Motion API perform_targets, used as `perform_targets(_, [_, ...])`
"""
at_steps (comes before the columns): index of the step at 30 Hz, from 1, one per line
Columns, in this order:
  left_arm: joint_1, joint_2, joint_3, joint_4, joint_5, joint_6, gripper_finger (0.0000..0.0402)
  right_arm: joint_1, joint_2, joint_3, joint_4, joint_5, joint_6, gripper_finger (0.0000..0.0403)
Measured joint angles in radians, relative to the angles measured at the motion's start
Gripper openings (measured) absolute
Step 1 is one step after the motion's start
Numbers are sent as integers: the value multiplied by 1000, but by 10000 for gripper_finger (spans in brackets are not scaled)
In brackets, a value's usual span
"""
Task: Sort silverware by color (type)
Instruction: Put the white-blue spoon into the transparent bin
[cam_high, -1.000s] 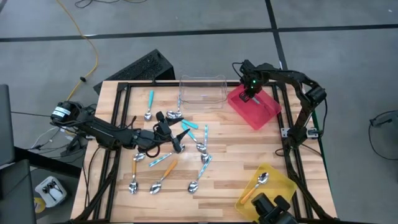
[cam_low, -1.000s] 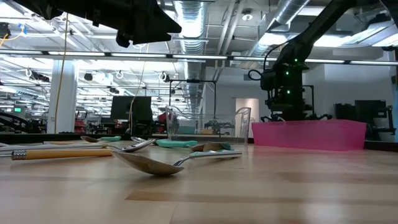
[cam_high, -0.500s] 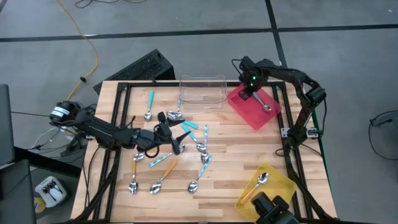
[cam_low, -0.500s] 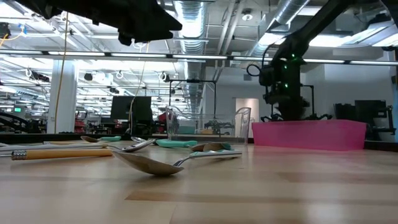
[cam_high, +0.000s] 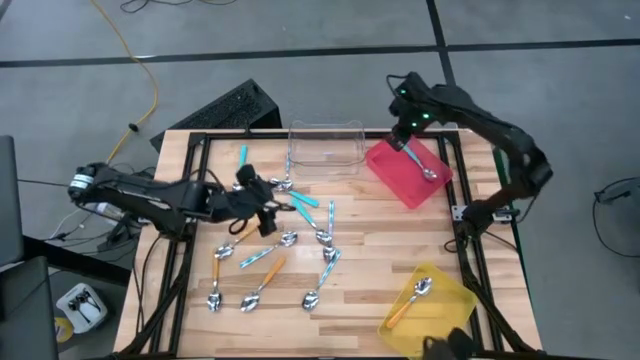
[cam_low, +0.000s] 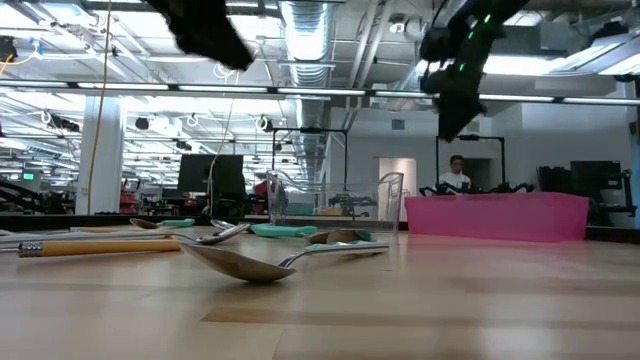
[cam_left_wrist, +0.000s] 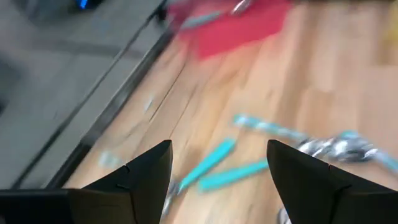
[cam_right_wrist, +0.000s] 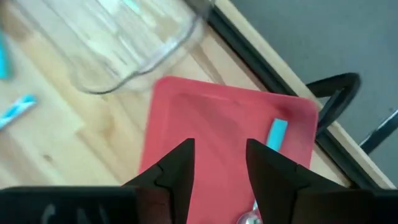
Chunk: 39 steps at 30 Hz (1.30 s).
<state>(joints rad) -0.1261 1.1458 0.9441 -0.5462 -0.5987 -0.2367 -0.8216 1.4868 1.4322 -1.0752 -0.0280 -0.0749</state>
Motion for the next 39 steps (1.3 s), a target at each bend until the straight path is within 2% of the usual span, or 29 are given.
perform_targets(3, [71,-22,-4,-135,-71,-189,249,35,-94,0,-26,0,42,166])
perform_targets(6, [134,-57,-64,-142,-78,-278,249,82,-178,0,-48,0,83,166])
perform_targets(12, [205,-82,-215,-59,166,-280,249,199,-308,0,-51,1,147,166])
perform_targets(15, [202,-82,-293,-10,219,-300,249,260,-348,0,-52,2,187,166])
perform_targets(19, [171,-82,-404,123,291,-360,249,354,-375,0,-70,32,225,166])
perform_targets(24, [79,-82,-502,326,412,-339,249,457,-374,0,-85,92,255,166])
perform_targets(27, [5,-82,-507,347,370,-336,249,506,-368,0,-85,117,272,166])
perform_targets(33, [-136,-80,-507,347,169,-365,249,574,-351,-1,-84,167,293,166])
perform_targets(39, [-252,-7,-508,374,46,-420,249,599,-323,0,-79,188,296,166])
